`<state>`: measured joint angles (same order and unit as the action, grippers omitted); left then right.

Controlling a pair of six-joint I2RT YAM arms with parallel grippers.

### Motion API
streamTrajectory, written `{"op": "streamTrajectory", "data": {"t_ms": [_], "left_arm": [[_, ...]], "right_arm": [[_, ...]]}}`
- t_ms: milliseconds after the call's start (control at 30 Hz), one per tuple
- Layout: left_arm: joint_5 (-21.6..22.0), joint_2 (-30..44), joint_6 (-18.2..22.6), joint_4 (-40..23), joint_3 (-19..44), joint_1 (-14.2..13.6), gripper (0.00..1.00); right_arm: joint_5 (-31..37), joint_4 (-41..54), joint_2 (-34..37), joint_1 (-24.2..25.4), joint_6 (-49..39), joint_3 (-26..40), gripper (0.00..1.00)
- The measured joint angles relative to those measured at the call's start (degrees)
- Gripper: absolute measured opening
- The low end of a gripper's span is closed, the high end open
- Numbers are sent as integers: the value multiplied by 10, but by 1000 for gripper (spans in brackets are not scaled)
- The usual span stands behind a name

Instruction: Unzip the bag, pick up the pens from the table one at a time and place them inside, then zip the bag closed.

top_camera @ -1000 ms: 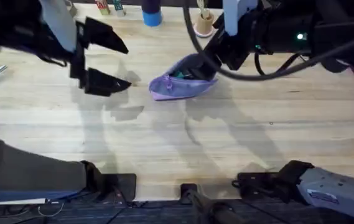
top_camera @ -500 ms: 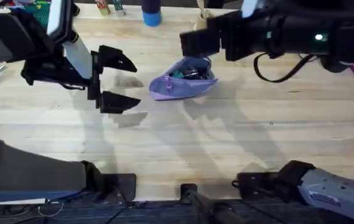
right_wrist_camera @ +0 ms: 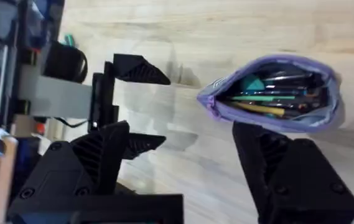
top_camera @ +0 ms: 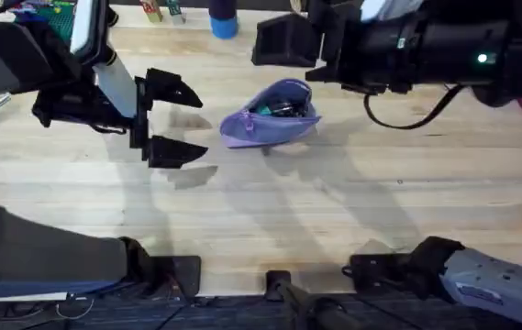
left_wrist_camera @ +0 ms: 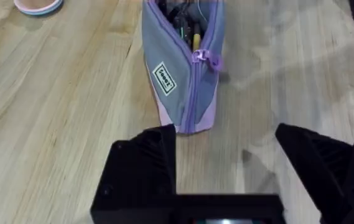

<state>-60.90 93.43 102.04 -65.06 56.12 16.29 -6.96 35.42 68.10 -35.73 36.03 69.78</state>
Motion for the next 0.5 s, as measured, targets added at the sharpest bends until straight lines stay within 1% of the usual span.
{"op": "streamTrajectory", "data": {"t_ms": [133,167,300,500], "left_arm": [[0,0,0,0,0,0,993],[0,0,0,0,0,0,994],[0,0,0,0,0,0,994],[0,0,0,0,0,0,994]], "right_arm": [[-2,3,0,0,51,0,996],[-4,28,0,-1,74,0,996],[-4,76,3,-14,87,0,996],[6,83,25,-55,92,0,997]]}}
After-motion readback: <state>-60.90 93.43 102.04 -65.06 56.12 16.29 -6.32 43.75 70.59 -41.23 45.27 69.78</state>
